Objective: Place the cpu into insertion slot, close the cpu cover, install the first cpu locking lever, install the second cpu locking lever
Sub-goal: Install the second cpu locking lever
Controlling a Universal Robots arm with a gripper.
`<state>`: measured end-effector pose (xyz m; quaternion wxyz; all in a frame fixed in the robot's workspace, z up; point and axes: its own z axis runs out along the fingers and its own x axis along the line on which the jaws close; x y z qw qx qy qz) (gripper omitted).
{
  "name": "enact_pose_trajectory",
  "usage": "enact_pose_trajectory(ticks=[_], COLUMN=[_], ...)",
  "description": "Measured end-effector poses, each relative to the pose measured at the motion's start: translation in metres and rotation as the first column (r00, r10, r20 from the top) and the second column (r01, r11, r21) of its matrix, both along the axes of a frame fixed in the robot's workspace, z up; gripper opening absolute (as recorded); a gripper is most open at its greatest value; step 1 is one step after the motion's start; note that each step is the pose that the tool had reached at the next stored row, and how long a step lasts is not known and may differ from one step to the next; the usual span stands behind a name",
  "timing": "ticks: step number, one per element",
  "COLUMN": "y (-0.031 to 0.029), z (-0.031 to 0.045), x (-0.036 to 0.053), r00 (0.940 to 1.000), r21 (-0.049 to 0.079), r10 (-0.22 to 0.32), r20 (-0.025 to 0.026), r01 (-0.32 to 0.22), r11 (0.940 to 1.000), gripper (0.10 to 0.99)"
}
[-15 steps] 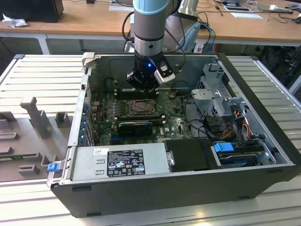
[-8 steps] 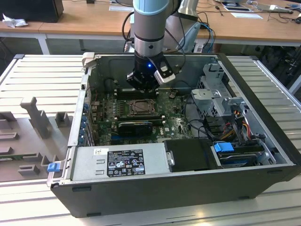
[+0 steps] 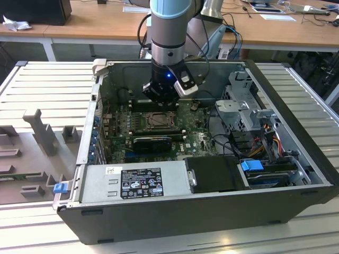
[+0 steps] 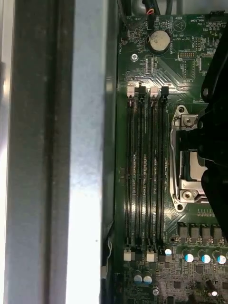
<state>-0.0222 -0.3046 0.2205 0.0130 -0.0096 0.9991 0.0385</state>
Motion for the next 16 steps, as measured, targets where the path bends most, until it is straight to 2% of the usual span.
enact_pose_trajectory(ticks=[6, 10, 16], y=[-0.0001, -0.0027, -0.0105], z=[0.0179, 0.0182, 0.0176], x=[0.0001, 0.0001, 0.0001], r00=[1.0, 1.0, 1.0], r21=[0.0, 0.0, 0.0], r10=[0.0, 0.0, 0.0], r20=[0.0001, 0.0001, 0.0001], r01=[0.0, 0.0, 0.0], r11=[1.0, 1.0, 1.0], gripper=[0.106, 0.106, 0.106])
